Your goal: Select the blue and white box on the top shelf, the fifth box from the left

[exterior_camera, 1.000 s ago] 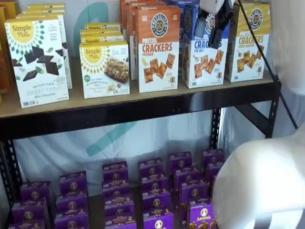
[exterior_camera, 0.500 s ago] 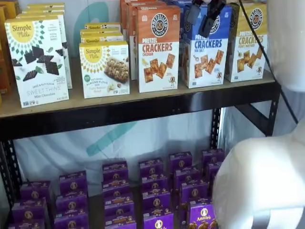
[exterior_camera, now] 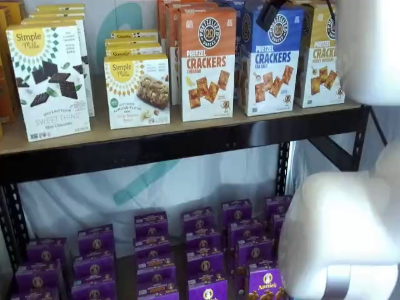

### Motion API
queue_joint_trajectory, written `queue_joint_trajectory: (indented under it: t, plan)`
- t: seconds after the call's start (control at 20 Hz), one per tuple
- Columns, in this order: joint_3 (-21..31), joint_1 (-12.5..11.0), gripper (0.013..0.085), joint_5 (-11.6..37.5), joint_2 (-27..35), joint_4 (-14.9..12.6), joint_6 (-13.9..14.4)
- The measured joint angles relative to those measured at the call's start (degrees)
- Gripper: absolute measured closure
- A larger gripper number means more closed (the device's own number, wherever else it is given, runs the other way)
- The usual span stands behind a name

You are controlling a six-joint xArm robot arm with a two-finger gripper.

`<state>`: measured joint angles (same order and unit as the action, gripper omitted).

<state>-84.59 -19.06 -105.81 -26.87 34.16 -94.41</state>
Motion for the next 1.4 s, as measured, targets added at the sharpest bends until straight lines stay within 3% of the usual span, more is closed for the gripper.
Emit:
queue_joint_trajectory:
  t: [0.2,0.4,0.95,1.2,1.4]
  plan:
    - [-2.89,-1.92,0.013,-2.07,2.01,2.71,0.1]
    - [-2.58,-2.44,0.013,1.13,1.61,4.22,0.32]
    - [0.87,1.68,0.013,15.07,1.38,-1.25,-0.75]
    - [-0.35,1.74,0.013,16.85,3.63,-3.22,-2.16]
    - [-3.48,1.2,0.013,15.25,6.76,-5.4,-3.56]
